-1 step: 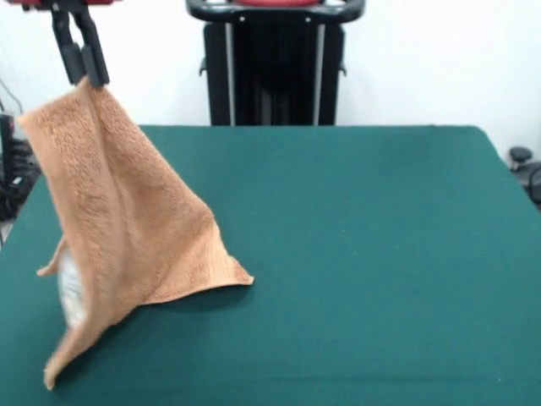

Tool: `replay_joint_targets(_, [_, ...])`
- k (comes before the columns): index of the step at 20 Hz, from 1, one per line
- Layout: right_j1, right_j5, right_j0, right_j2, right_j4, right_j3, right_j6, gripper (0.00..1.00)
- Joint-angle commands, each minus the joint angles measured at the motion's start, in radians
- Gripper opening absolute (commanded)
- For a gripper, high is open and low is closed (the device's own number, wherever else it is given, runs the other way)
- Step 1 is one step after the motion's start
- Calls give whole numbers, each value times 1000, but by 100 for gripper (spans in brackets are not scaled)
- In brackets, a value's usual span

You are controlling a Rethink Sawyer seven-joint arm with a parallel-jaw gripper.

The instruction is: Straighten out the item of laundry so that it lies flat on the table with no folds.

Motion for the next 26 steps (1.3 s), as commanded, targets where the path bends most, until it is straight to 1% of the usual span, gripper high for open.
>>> replay_joint_targets(1, [29, 25, -18, 180, -26, 95, -377, 0])
replay_joint_targets(3, [51, 80, -50, 232, 24, 107, -403, 0])
replay_joint_targets(4, [57, 86, -68, 260, 55, 123, -410, 0])
replay_joint_targets(6, [65, 103, -102, 315, 111, 152, -402, 0])
replay_joint_targets(8, [64, 130, -121, 346, 143, 167, -384, 0])
replay_joint_targets(12, [54, 145, -145, 383, 170, 188, -360, 0])
replay_joint_targets(15, [63, 137, -170, 433, 196, 198, -366, 0])
replay_joint_targets(19, [62, 177, -188, 475, 209, 185, -353, 0])
replay_joint_targets(26, [88, 227, -220, 533, 213, 172, -332, 0])
